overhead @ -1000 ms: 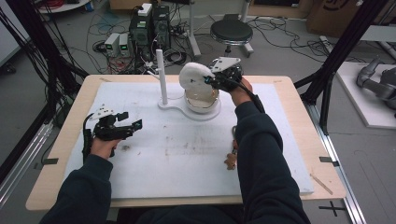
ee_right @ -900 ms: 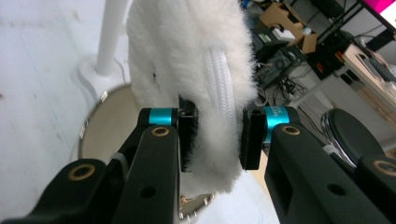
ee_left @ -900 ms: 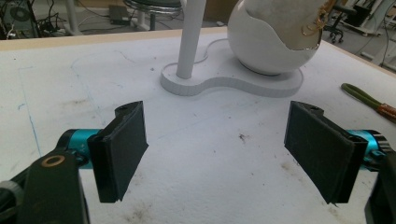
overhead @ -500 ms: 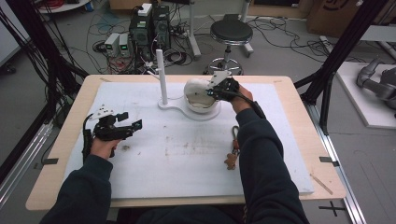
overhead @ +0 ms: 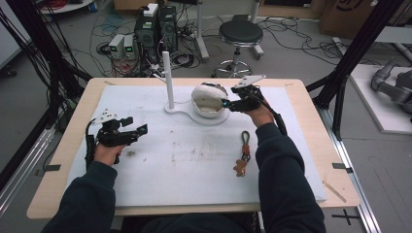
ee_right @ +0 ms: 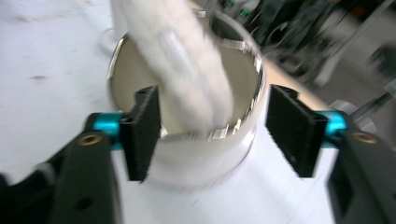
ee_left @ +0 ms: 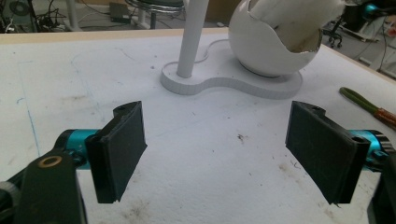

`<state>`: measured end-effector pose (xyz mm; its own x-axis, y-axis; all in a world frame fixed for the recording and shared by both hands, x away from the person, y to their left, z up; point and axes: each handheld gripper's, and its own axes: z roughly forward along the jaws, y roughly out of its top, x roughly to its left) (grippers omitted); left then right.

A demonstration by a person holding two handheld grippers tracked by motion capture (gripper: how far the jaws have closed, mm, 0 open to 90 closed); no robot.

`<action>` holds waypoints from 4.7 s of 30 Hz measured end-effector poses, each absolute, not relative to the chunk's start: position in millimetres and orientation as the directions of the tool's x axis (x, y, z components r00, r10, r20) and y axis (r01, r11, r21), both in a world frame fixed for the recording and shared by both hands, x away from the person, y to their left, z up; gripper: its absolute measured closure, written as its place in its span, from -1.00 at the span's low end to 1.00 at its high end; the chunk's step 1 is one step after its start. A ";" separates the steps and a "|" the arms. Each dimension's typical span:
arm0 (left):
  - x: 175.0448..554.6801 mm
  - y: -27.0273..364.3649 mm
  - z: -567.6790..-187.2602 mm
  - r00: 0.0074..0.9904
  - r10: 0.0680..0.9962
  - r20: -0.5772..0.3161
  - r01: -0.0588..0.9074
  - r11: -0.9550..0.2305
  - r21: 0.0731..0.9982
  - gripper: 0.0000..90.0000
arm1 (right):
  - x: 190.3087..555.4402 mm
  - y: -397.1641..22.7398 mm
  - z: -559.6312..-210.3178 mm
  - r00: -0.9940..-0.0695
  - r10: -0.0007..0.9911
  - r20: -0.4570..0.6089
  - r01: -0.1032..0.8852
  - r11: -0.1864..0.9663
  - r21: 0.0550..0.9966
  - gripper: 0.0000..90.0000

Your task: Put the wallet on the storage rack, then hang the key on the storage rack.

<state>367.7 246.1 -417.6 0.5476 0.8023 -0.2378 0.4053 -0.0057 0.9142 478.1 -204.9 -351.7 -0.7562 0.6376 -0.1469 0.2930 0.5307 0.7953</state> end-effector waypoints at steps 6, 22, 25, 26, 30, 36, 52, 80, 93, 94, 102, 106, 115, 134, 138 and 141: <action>366.7 246.4 -416.9 0.553 0.804 -0.220 0.394 -0.020 0.919 -0.58 | 448.5 -235.5 -352.2 -0.728 0.680 -0.084 0.322 0.448 0.834 -0.36; 366.9 246.0 -420.9 0.558 0.806 -0.199 0.395 -0.047 0.917 -0.57 | 384.8 -282.8 -390.9 -0.653 0.758 -0.010 0.404 0.359 0.842 -0.42; 366.6 246.4 -420.6 0.558 0.807 -0.196 0.393 -0.049 0.918 -0.57 | 379.4 -286.8 -390.8 -0.637 0.771 -0.013 0.403 0.347 0.847 -0.42; 366.8 246.4 -420.7 0.557 0.808 -0.195 0.393 -0.049 0.918 -0.57 | 378.1 -288.6 -393.1 -0.630 0.776 -0.019 0.408 0.352 0.843 -0.42; 367.3 246.8 -421.1 0.557 0.806 -0.198 0.392 -0.045 0.919 -0.57 | 377.5 -288.1 -394.6 -0.623 0.782 -0.009 0.424 0.348 0.836 -0.42; 368.6 246.7 -422.2 0.558 0.804 -0.204 0.398 -0.044 0.916 -0.56 | 377.5 -284.2 -400.0 -0.638 0.770 0.002 0.441 0.363 0.821 -0.41; 368.1 242.9 -422.4 0.565 0.802 -0.191 0.402 -0.066 0.913 -0.52 | 373.0 -278.8 -423.1 -0.665 0.744 0.066 0.565 0.444 0.696 -0.02; 369.7 241.0 -425.3 0.563 0.805 -0.189 0.423 -0.084 0.902 -0.49 | 368.3 -244.6 -431.9 -0.777 0.621 -0.102 0.455 0.666 0.591 0.34; 369.7 240.8 -425.5 0.565 0.802 -0.193 0.428 -0.085 0.900 -0.47 | 377.7 -251.5 -431.3 -0.709 0.698 0.100 0.575 0.490 0.655 0.10; 369.9 240.7 -425.6 0.565 0.802 -0.193 0.429 -0.086 0.899 -0.47 | 378.6 -250.2 -433.2 -0.705 0.699 0.121 0.591 0.484 0.645 0.10; 370.1 239.1 -426.2 0.570 0.799 -0.191 0.431 -0.093 0.897 -0.46 | 371.5 -228.2 -433.7 -0.754 0.656 -0.016 0.525 0.618 0.585 0.48; 369.9 239.2 -426.1 0.569 0.800 -0.191 0.432 -0.093 0.897 -0.46 | 368.7 -223.7 -432.2 -0.769 0.639 -0.025 0.509 0.636 0.580 0.71; 370.4 240.6 -426.4 0.564 0.803 -0.194 0.435 -0.089 0.896 -0.46 | 372.0 -230.1 -427.0 -0.768 0.637 0.069 0.519 0.556 0.649 0.74; 367.2 241.5 -421.6 0.587 0.788 -0.184 0.376 -0.064 0.924 -0.51 | 390.2 -201.2 -378.1 -0.775 0.630 0.059 0.330 0.323 0.887 0.74; 366.9 241.5 -421.2 0.591 0.788 -0.171 0.364 -0.071 0.929 -0.51 | 400.1 -186.4 -368.1 -0.777 0.629 0.039 0.302 0.317 0.899 0.74; 366.7 242.2 -421.0 0.590 0.789 -0.169 0.362 -0.072 0.930 -0.51 | 415.7 -163.9 -354.5 -0.785 0.619 0.029 0.281 0.315 0.906 0.74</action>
<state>366.7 242.2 -421.0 0.5902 0.7895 -0.1686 0.3616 -0.0718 0.9296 415.7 -163.9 -354.5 -0.7851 0.6188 0.0285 0.2812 0.3150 0.9065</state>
